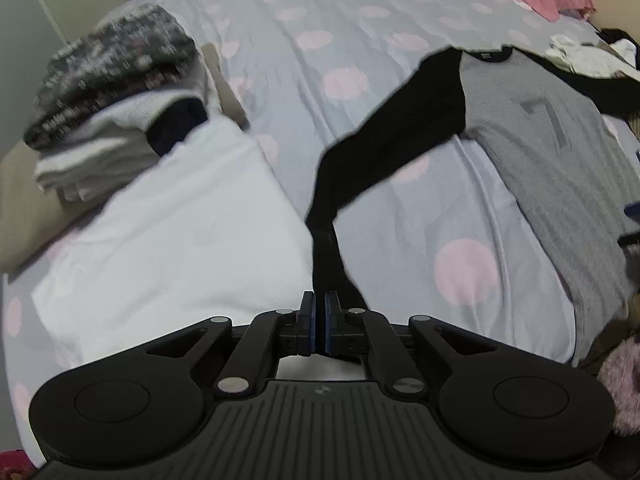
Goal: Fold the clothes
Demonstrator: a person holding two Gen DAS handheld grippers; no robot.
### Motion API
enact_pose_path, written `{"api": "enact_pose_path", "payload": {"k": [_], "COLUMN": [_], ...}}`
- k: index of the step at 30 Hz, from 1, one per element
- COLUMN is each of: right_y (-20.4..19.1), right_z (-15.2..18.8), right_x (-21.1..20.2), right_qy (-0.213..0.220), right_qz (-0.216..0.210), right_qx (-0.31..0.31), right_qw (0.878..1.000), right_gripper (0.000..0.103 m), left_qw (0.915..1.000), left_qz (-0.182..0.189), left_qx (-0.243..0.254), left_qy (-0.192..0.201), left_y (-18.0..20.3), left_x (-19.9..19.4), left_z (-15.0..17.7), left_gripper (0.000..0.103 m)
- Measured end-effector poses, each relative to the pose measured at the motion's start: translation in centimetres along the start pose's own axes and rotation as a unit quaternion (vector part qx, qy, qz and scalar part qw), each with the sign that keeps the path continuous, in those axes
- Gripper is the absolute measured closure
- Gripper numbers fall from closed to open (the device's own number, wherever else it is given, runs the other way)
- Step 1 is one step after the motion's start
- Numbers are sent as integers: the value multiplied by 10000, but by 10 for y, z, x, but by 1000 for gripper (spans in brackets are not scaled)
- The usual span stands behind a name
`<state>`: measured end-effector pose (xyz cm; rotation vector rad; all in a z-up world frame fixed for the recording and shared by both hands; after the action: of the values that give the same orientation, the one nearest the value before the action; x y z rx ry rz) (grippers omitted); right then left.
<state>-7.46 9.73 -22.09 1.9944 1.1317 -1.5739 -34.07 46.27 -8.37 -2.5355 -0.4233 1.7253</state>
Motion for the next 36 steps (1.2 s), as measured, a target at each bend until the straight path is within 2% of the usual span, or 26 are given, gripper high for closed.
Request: {"api": "enact_pose_path", "payload": {"k": [4,8,13,18,25,28,33,35,36], "right_y": [-1,0,0,0,0,-1,-5,-5,-6], "right_z": [0,1,1,0,0,0,2,3,3], "right_x": [0,0,0,1,4,5,7,6,6], "right_qy": [4,9,6,-2,-1,-7,-20,-24,-28], "right_qz": [4,-14,-13,-9,4,16,59,73,72], "right_qx": [2,16,6,-7,-75,-123,-301,-353,-366], "right_qw": [10000,10000,10000,10000,10000,9999,9995,9993,9993], "right_gripper": [22,22,22,22,21,20,17,17,17], "left_qw": [9987,9967,9953,9858,9674,9617,9531,9500,9500], "left_qz": [-87,-218,-536,-1050,-1607,-1740,-1757,-1823,-1864], "left_qx": [-331,-521,-609,-1276,-1924,-2028,-2360,-2451,-2442], "left_qy": [375,587,525,302,-357,-613,-716,-642,-560], "left_y": [-14,-30,-56,-112,-166,-169,-162,-155,-152], "left_x": [-30,-57,-77,-72,-14,13,43,43,40], "left_z": [-32,-61,-76,-64,-28,-11,12,15,14], "left_gripper": [102,102,102,102,102,102,99,94,85]}}
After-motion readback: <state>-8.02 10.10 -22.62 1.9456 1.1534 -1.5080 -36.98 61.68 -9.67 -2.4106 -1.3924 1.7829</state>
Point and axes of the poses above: each gripper's, at about its wrist camera, not at the fingertips, and x roughly the way its jaws point, y to its right, z to its underside, the point moved 7 cm from there along x, roughly the way its jaws point, and after that the axes turned 14 degrees about x, right-handed, at the moved point
